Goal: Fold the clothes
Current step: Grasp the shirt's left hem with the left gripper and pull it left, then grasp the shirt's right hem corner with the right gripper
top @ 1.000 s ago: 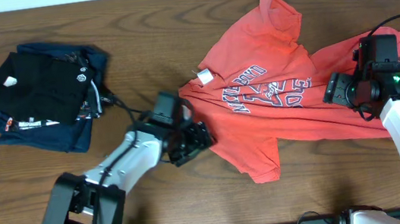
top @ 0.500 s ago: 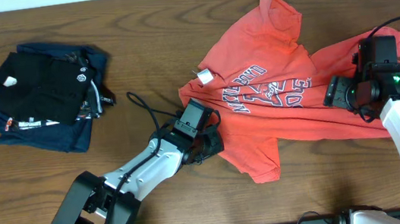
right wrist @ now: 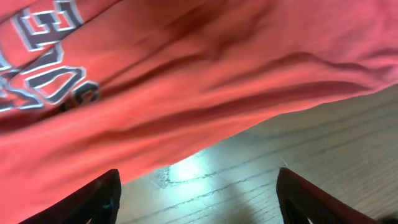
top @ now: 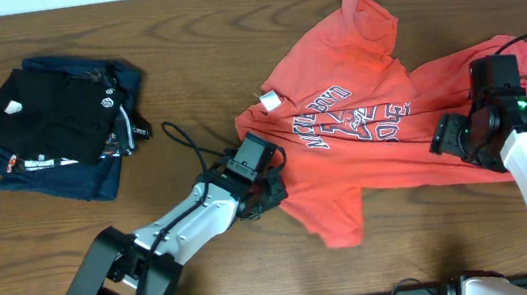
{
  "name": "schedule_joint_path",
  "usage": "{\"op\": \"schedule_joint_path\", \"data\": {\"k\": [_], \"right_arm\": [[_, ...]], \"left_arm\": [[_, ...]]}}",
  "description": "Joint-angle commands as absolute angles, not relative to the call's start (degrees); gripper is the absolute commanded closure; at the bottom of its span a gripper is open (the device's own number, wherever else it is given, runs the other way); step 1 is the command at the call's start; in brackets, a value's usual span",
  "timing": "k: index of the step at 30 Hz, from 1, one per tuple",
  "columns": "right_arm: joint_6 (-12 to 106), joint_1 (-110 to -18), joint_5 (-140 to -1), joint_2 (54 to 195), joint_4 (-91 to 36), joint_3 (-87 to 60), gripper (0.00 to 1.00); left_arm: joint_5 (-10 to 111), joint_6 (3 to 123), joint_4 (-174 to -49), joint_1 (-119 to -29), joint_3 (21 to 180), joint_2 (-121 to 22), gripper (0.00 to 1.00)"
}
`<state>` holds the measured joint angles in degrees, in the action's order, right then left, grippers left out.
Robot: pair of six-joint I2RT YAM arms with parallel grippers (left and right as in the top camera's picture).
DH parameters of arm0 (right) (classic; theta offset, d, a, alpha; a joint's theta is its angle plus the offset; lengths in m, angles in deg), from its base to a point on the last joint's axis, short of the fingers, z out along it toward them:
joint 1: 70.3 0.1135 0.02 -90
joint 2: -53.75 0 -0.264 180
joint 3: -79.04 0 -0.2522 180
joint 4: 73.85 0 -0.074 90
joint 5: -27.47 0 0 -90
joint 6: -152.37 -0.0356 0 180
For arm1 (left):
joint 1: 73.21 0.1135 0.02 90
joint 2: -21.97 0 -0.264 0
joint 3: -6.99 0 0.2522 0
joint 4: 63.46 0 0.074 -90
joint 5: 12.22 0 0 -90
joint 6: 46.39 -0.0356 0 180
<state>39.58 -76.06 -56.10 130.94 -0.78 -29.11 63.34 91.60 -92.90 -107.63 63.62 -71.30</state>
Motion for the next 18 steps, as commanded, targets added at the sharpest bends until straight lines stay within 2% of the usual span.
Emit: {"op": "schedule_joint_path", "data": {"k": [1,9,18], "right_arm": [[34.0,-77.4,-51.7,130.6,-1.3,-32.1,0.21],[30.2,-82.9,-52.3,130.6,-4.4,-39.4,0.21],[26.5,-86.2,-45.8,130.6,-3.6,-44.3,0.20]], "left_arm": [[65.7,85.9,-97.3,-103.3,63.0,-68.5,0.94],[68.2,82.4,-107.8,-91.8,63.0,-61.1,0.94],[68.2,81.5,-113.2,-91.1,63.0,-60.6,0.94]]}}
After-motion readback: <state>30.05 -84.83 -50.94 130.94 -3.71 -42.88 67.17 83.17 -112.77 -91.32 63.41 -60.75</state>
